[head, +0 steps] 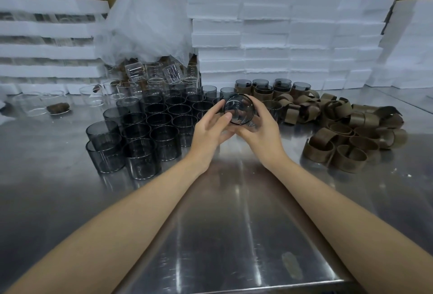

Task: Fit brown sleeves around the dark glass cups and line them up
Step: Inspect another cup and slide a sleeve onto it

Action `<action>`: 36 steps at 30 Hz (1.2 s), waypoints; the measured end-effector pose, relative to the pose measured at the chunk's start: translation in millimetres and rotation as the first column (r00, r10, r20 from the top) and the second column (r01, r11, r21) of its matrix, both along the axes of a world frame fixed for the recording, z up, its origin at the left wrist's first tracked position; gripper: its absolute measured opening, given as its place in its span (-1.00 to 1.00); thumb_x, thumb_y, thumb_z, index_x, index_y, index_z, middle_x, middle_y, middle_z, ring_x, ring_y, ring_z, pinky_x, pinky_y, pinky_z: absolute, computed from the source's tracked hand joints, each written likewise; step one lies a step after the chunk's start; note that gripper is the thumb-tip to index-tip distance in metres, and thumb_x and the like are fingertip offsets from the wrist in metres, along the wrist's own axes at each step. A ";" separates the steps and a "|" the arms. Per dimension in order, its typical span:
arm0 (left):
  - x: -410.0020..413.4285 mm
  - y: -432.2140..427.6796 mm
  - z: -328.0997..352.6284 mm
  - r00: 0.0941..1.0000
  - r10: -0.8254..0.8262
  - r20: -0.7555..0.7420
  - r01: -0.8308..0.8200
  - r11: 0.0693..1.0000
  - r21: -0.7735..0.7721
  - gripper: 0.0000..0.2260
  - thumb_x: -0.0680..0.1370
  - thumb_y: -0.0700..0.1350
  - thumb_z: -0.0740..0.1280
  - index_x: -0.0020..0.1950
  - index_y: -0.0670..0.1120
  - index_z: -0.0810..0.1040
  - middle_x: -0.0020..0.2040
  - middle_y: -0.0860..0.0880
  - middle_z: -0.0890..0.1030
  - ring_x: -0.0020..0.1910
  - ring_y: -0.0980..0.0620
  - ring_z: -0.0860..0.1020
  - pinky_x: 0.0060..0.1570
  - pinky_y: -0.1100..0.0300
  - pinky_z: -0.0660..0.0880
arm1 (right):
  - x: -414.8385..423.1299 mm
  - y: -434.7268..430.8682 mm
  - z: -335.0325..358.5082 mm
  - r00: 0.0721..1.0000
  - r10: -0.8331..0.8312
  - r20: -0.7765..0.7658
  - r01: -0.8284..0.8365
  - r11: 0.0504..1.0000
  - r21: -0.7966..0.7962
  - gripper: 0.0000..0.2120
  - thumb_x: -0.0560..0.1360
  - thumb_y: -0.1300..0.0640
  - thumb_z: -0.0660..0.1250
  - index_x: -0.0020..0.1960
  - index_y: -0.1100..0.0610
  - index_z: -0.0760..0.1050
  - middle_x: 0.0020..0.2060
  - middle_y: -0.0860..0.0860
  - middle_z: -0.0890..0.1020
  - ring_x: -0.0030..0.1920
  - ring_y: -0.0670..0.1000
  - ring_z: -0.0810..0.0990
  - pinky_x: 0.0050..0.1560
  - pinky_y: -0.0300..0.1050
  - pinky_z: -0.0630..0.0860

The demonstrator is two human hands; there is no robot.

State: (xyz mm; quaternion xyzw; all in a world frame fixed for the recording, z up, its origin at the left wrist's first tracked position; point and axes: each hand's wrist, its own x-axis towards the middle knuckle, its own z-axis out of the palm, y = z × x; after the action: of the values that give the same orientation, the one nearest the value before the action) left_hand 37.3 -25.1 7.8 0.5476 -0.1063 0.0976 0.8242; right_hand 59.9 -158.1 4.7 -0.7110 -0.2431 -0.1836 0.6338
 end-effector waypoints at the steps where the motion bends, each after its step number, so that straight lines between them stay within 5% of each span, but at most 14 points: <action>1: 0.1 0.3 0.0 1.000 0.000 0.000 0.000 1.000 0.001 -0.75 0.60 -0.20 0.31 0.18 0.13 0.50 0.10 -0.05 0.66 0.19 -0.14 0.61 0.07 0.15 0.59 | -0.3 0.1 0.4 1.000 0.003 -0.001 -0.003 1.000 0.004 -0.39 0.42 0.46 0.41 0.41 0.19 0.35 0.32 0.11 0.47 0.18 -0.14 0.57 0.09 -0.27 0.53; 8: -0.7 1.3 0.3 1.000 0.015 -0.005 -0.015 1.000 0.017 -0.76 0.61 -0.18 0.31 0.18 0.14 0.53 0.18 -0.14 0.63 0.16 -0.16 0.62 0.04 0.14 0.59 | -2.9 -0.5 1.5 1.000 0.027 -0.015 -0.027 0.999 0.018 -0.39 0.41 0.47 0.42 0.39 0.20 0.35 0.31 0.11 0.47 0.14 -0.22 0.57 0.06 -0.30 0.53; 13: 0.5 3.7 -1.1 0.999 0.047 -0.015 -0.046 0.998 0.041 -0.83 0.60 -0.10 0.33 0.19 0.01 0.55 0.05 -0.07 0.68 0.07 -0.13 0.66 -0.05 0.09 0.59 | -2.8 -5.8 1.3 0.999 0.046 0.027 -0.044 0.997 -0.068 -0.39 0.38 0.44 0.47 0.31 0.07 0.35 0.21 0.02 0.51 0.13 -0.16 0.57 0.07 -0.30 0.52; 21: -3.9 1.5 3.4 0.997 0.069 -0.036 -0.068 0.997 0.029 -0.91 0.61 -0.07 0.31 -0.02 -0.07 0.46 -0.01 -0.11 0.66 0.14 -0.27 0.61 -0.03 -0.02 0.62 | -6.8 -11.8 3.8 0.989 0.110 0.103 -0.084 0.968 -0.237 -0.38 0.45 0.33 0.46 0.43 0.10 0.32 0.21 -0.08 0.52 0.23 -0.01 0.57 0.23 0.03 0.55; 28: -2.8 -1.5 3.6 0.984 0.144 -0.104 -0.135 0.987 0.093 -0.73 0.55 -0.01 0.39 0.05 -0.09 0.35 0.02 -0.15 0.57 0.04 -0.14 0.61 0.03 -0.03 0.56 | -7.2 -11.7 7.2 0.974 0.124 0.192 -0.047 0.930 -0.364 -0.43 0.45 0.33 0.46 0.40 0.19 0.35 0.32 0.03 0.48 0.29 -0.11 0.50 0.24 -0.34 0.42; 36: -2.3 -2.2 1.7 0.981 0.175 -0.082 -0.153 0.962 0.226 -0.50 0.30 0.07 0.51 -0.02 -0.04 0.26 -0.08 -0.05 0.45 -0.11 0.05 0.53 -0.02 0.10 0.54 | -7.3 -7.1 5.3 0.979 0.111 0.173 -0.035 0.918 -0.395 -0.44 0.44 0.38 0.45 0.39 0.25 0.38 0.28 -0.04 0.47 0.23 -0.22 0.48 0.22 -0.41 0.41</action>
State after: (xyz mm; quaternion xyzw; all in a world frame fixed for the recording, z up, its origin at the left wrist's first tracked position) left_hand 35.0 -27.3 9.5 0.6463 -0.0286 0.1253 0.7522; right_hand 52.6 -165.2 10.0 -0.7922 -0.3609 -0.1754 0.4598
